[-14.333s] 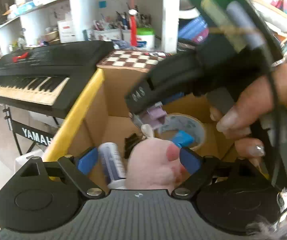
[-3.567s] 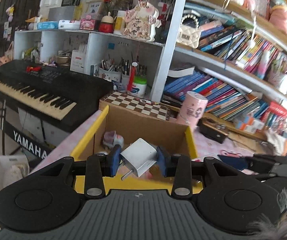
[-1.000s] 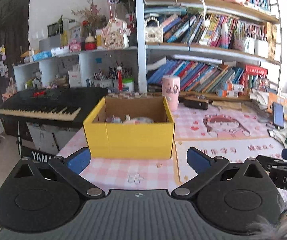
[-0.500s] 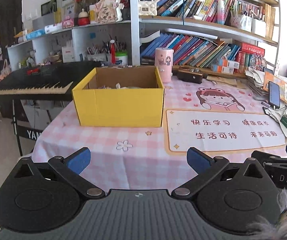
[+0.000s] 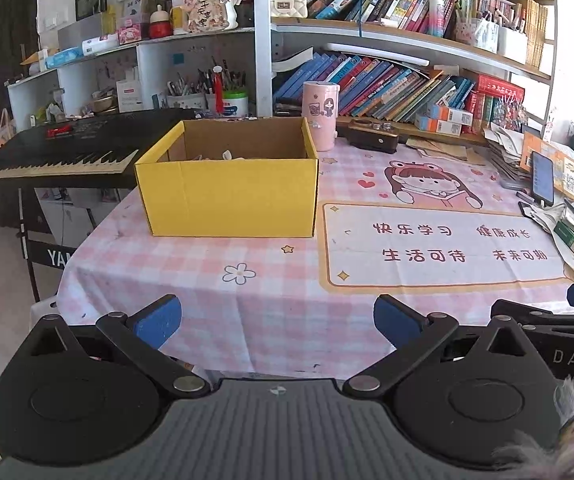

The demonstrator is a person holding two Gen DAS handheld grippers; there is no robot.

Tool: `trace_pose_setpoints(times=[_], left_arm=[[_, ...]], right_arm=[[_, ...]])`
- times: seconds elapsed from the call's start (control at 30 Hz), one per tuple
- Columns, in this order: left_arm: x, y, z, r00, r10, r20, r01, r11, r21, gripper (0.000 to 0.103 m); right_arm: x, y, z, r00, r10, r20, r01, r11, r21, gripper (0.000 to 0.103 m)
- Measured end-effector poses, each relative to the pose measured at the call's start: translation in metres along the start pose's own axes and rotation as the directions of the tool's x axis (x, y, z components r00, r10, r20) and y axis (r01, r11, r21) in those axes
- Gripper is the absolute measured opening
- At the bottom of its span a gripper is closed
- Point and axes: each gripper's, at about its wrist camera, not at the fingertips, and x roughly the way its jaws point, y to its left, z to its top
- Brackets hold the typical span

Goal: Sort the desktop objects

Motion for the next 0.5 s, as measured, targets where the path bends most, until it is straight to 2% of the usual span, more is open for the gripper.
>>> trace_pose_setpoints(times=[0.1,0.5], left_arm=[[-0.0008,-0.0019,-0.0008,1.000,-0.001,-0.003,0.001,1.000,0.002,0.103],[-0.0023,-0.0042,-0.0025,1.000,0.001,-0.006,-0.001,1.000,0.002,0.103]], right_arm=[[-0.0005,-0.0017,-0.0005,1.000,0.005,-0.003,-0.005,1.000,0.003,0.098],[-0.0012,-0.0035,-0.0012,1.000,0.009,-0.016,-0.009,1.000,0.005,0.101]])
